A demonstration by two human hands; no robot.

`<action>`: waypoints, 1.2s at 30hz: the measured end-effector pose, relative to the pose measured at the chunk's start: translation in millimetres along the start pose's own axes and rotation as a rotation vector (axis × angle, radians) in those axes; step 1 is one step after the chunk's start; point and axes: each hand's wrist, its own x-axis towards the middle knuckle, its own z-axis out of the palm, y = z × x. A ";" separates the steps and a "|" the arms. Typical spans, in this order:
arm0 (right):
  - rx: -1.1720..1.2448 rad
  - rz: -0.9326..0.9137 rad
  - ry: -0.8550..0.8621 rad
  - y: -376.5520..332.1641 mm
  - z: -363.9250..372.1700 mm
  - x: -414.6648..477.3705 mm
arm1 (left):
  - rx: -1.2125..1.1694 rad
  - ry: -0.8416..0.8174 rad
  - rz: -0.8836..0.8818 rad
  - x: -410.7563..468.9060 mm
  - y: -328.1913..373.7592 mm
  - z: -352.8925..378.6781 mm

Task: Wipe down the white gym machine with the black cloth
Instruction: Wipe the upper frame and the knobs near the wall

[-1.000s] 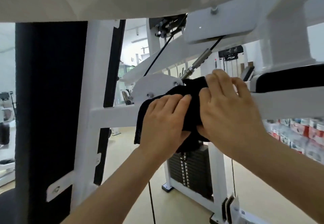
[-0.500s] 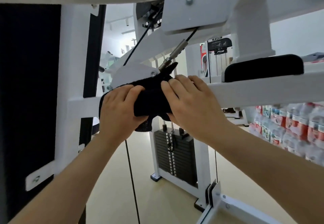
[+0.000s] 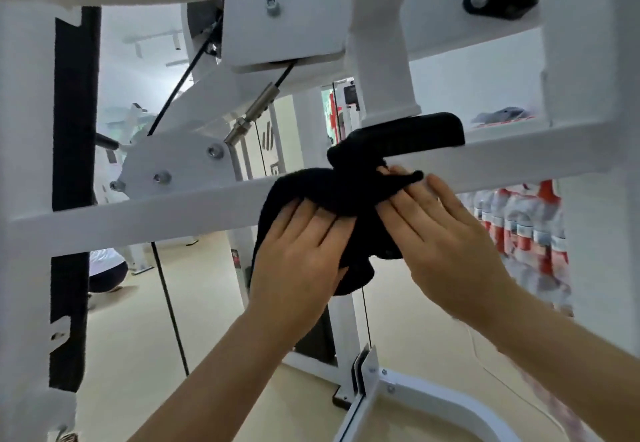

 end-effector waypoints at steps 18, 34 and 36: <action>0.435 0.561 -0.168 72.3 -85.4 28.9 | -0.921 -0.785 -0.280 62.2 62.0 -21.2; -0.278 0.311 -0.262 109.4 -56.9 -13.8 | -0.033 -0.022 0.231 111.0 87.4 39.3; -0.366 0.330 -0.246 122.2 -62.6 -26.9 | 0.086 -0.054 0.252 125.6 107.6 54.7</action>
